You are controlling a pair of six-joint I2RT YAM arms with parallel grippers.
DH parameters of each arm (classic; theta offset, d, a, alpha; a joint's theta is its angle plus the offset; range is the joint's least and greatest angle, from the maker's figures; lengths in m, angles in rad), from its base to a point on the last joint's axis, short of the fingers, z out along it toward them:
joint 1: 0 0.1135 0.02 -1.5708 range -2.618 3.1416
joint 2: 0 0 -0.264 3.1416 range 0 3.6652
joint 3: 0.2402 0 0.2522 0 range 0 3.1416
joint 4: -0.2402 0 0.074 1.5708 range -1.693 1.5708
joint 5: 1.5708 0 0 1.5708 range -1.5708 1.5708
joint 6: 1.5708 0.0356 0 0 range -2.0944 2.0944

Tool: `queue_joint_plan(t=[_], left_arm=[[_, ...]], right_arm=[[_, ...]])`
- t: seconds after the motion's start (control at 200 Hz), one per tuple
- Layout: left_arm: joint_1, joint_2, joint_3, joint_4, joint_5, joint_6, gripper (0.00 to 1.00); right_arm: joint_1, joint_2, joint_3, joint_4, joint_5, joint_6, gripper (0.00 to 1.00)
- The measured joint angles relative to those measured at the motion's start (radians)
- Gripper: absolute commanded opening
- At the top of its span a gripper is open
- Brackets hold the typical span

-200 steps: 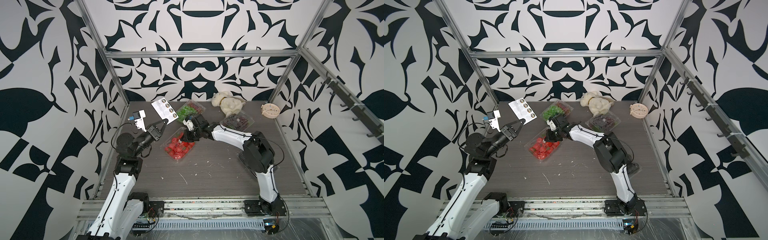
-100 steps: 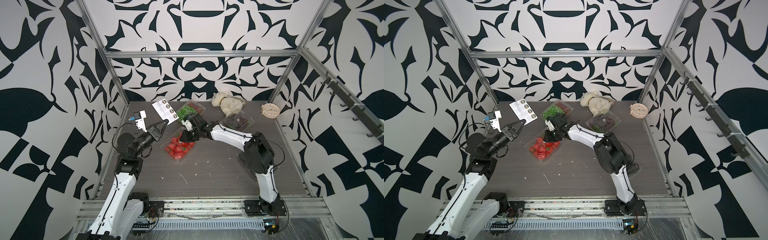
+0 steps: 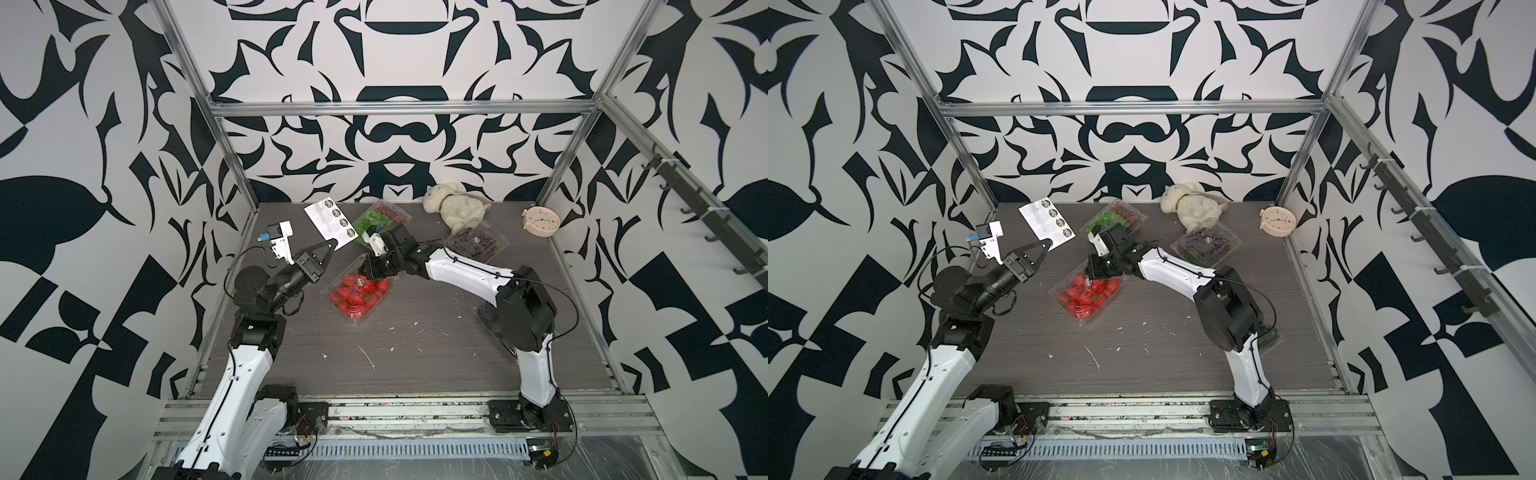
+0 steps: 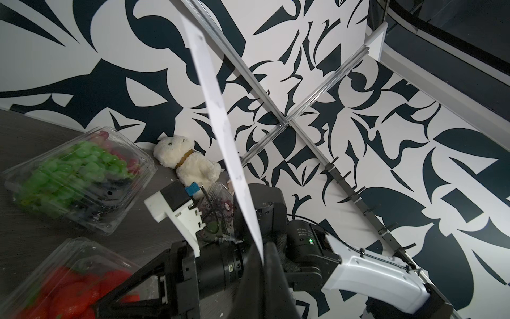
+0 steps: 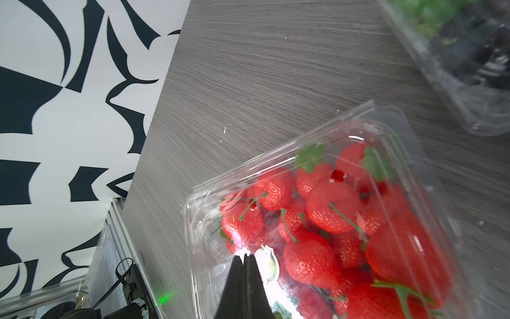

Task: Label fruit boxes
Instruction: Stick the label on the fruit box.

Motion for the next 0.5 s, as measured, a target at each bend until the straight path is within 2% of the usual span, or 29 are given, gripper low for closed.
queue_joint_plan(t=[0.5], left_arm=[[0.0,0.011,0.0,0.0,0.0,0.0,0.0]], right_arm=[[0.003,0.035,-0.066,0.047,-0.043,0.043,0.0]])
